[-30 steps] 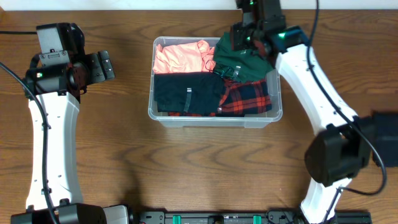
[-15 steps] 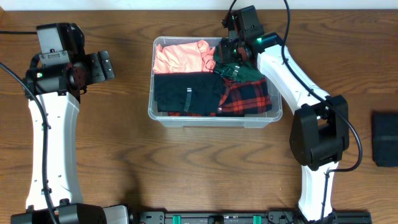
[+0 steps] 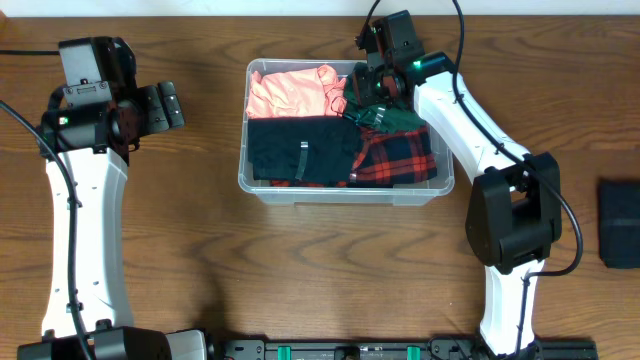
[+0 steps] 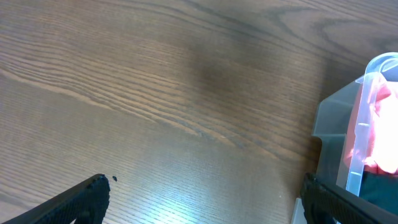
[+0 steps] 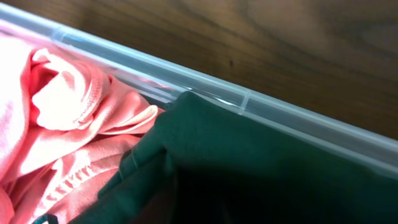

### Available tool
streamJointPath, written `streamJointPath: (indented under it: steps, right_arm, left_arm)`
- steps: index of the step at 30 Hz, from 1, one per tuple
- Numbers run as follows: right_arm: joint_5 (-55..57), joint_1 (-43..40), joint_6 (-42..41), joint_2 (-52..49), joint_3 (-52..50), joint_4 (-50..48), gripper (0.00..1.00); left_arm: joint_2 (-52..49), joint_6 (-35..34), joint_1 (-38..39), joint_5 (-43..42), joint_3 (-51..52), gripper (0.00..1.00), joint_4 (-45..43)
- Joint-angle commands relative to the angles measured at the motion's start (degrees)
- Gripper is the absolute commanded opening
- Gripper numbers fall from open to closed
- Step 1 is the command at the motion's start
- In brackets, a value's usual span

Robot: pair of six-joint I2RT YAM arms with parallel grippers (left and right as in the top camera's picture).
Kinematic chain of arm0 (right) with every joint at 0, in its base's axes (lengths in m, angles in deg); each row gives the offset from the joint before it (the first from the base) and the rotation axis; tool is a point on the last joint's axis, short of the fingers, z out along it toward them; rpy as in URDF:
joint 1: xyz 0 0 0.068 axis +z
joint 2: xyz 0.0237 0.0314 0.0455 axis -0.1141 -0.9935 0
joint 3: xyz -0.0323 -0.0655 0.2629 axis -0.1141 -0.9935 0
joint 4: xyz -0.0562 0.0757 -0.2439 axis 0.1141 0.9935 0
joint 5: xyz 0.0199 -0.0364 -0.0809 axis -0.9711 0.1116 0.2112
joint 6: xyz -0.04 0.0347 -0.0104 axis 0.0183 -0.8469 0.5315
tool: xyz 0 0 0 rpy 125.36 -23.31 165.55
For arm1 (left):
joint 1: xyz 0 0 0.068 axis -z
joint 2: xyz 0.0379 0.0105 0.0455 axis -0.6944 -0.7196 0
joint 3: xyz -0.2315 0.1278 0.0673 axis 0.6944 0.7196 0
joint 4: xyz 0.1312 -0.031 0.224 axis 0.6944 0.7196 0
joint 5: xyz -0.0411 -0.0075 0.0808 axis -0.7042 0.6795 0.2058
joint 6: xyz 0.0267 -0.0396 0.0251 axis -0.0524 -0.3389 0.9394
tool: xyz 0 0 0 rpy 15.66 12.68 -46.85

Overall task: Pack container
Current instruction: 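Lower the green garment into the bin, release, and press it flat, then move the right gripper to the remaining black garment and grasp it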

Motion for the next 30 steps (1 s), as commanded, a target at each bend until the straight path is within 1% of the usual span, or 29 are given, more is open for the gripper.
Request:
streamJointPath:
  steps: [1,3,5,6,7,8,9,11,14,18,22,24,26,28,30]
  right_arm:
    - [-0.4,0.4,1.3,2.8,1.2,1.6,0.31]
    - [-0.6,-0.1,1.3,6.1,2.6,2.8,0.5]
    - [-0.5,-0.8,1.3,9.3,4.0,4.2,0.66]
    - [-0.2,-1.4,1.2,11.4,4.9,5.4,0.73]
    - [0.2,-2.1,1.2,13.5,5.7,6.8,0.82]
    - [0.4,-2.8,1.2,15.5,6.3,8.1,0.93]
    - [0.4,-3.7,1.2,17.4,6.7,9.6,0.99]
    - [0.4,-6.4,0.5,22.0,6.9,12.9,0.99]
    - [0.4,-12.6,-1.7,28.3,6.9,19.4,0.99]
    - [0.5,-25.0,-5.5,34.3,6.9,29.8,0.99]
    - [0.5,-39.4,-6.4,36.3,6.5,39.3,0.99]
    - [0.5,-46.0,-7.6,36.3,5.7,41.9,0.99]
    - [0.5,-52.0,-12.2,36.3,3.7,43.1,0.99]
    - [0.6,-57.2,-16.7,36.3,0.5,42.8,0.99]
    - [0.6,-61.0,-18.5,36.3,-3.6,40.9,0.98]
  left_arm:
    - [-0.5,-0.5,-0.2,0.2,0.2,0.98,0.2]
    - [-0.5,-0.5,-0.2,0.2,0.2,0.98,0.2]
    - [-0.5,-0.5,-0.2,0.2,0.2,0.98,0.2]
    - [-0.5,-0.5,-0.2,0.2,0.2,0.98,0.2]
    - [-0.5,-0.5,-0.2,0.2,0.2,0.98,0.2]
    - [-0.5,-0.5,-0.2,0.2,0.2,0.98,0.2]
    - [-0.5,-0.5,-0.2,0.2,0.2,0.98,0.2]
    - [-0.5,-0.5,-0.2,0.2,0.2,0.98,0.2]
    - [-0.5,-0.5,-0.2,0.2,0.2,0.98,0.2]
    - [-0.5,-0.5,-0.2,0.2,0.2,0.98,0.2]
    - [-0.5,-0.5,-0.2,0.2,0.2,0.98,0.2]
    - [-0.5,-0.5,-0.2,0.2,0.2,0.98,0.2]
    - [-0.5,-0.5,-0.2,0.2,0.2,0.98,0.2]
    - [-0.5,-0.5,-0.2,0.2,0.2,0.98,0.2]
    - [-0.5,-0.5,-0.2,0.2,0.2,0.98,0.2]
